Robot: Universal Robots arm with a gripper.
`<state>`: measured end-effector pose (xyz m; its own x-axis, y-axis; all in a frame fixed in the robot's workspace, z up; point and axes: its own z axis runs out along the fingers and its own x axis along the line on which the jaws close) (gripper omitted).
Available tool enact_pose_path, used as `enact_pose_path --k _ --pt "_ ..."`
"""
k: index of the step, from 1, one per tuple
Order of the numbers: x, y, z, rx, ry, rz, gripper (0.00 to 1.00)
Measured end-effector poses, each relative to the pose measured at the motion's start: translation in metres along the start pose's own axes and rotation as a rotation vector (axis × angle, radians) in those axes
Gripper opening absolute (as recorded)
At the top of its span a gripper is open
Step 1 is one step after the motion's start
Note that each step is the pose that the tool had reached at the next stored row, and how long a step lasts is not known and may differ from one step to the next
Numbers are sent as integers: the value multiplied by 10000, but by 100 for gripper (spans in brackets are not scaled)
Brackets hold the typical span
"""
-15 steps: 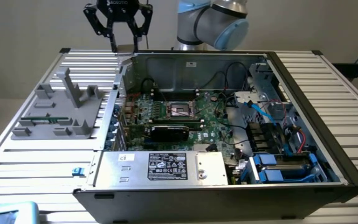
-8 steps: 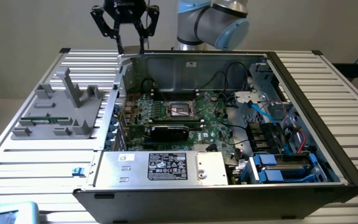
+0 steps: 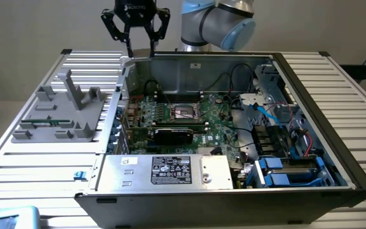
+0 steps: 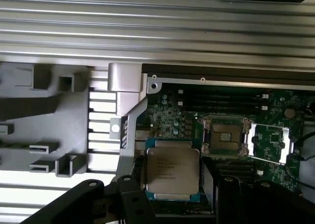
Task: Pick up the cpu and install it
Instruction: 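Pick up the cpu and move it towards the insertion slot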
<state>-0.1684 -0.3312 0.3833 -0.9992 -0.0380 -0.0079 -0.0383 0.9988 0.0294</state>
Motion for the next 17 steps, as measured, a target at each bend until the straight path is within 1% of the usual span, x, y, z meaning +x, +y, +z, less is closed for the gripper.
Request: enact_pose_path --k 4,7,11,17 --pt "-75 -8 35 2 -42 -1 55" --pt "-135 -16 66 2 -62 -2 55" --pt "-216 -27 114 3 -75 -1 55" --pt "-336 -41 184 3 -78 4 55"
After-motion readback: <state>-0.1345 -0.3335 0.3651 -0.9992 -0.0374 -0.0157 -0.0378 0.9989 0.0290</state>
